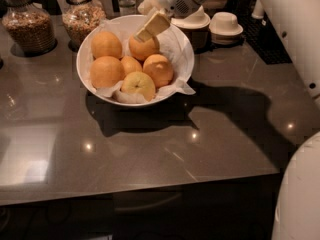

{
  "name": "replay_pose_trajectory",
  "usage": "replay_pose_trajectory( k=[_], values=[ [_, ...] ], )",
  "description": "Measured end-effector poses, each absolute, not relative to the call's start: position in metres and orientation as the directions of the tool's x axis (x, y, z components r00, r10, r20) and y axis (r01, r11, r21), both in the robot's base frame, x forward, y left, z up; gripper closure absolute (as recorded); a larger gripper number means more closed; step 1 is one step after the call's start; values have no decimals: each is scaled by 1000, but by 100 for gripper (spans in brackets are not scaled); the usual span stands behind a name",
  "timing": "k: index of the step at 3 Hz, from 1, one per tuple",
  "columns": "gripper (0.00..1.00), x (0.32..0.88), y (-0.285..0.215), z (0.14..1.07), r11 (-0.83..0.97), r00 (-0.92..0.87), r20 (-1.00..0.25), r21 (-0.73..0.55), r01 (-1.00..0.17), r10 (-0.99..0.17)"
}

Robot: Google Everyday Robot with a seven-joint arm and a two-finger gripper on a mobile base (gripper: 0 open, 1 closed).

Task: Pick orange from white bowl

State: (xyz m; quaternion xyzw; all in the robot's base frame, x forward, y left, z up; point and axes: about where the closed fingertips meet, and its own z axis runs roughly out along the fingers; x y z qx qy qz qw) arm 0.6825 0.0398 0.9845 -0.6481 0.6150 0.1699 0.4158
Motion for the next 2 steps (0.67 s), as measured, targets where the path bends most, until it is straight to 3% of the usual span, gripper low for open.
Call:
replay_pose_trajectory(
  k=[1, 2],
  values=[
    [0, 675, 37, 978, 113, 163, -727, -315, -942, -667],
    [3, 669, 38, 976, 122, 153, -724, -312, -942, -673]
  ],
)
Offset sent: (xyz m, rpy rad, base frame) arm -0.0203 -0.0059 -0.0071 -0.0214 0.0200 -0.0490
